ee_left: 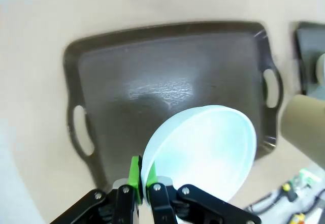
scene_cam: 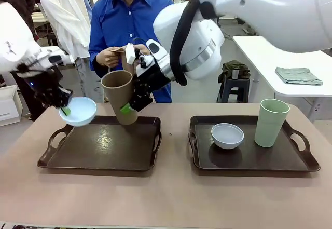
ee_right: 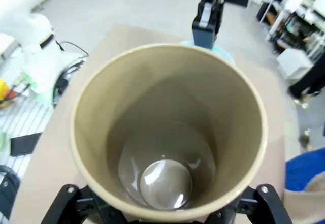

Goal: Set up a tray with a mat and arrange the tableware.
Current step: Pick up the Picnic Bowl and Reusable plastic cup from the Handle tray in front of the human's position and hold them in the air, then place the Picnic Bowl and Reusable plastic cup back onto the Handle tray in front of the human's position.

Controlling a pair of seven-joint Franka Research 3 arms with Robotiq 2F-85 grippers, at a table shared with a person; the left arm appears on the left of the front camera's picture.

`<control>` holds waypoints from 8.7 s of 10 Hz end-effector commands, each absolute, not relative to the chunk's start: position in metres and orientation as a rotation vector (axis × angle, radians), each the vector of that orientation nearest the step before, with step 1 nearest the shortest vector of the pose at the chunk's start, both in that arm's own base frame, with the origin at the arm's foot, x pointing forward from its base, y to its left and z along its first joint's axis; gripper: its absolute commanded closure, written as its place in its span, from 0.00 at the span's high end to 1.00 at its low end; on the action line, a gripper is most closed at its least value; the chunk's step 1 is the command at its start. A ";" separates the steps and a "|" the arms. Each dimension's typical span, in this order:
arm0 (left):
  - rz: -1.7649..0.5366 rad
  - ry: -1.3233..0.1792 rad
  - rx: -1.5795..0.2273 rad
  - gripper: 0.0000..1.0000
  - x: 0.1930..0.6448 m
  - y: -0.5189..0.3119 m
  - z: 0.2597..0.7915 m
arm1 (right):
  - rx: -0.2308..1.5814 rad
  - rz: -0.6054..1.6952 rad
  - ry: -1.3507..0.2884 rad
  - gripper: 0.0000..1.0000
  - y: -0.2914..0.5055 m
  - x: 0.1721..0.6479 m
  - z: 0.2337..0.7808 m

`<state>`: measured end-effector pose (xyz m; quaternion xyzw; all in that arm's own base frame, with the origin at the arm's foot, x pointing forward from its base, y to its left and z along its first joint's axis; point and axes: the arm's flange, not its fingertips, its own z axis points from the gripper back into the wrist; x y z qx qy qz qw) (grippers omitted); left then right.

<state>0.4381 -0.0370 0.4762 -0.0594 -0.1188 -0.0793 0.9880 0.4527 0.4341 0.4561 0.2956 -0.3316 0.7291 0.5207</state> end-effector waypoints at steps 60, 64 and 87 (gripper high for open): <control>-0.059 -0.169 -0.218 0.04 0.455 -0.023 0.446 | 0.800 1.775 -0.969 0.84 0.418 0.473 0.366; -0.027 -0.118 -0.200 0.04 0.470 -0.022 0.408 | 0.806 1.718 -0.934 0.84 0.433 0.485 0.329; -0.119 -0.067 -0.247 0.04 0.480 -0.023 0.346 | 0.907 1.699 -0.724 0.84 0.439 0.495 0.291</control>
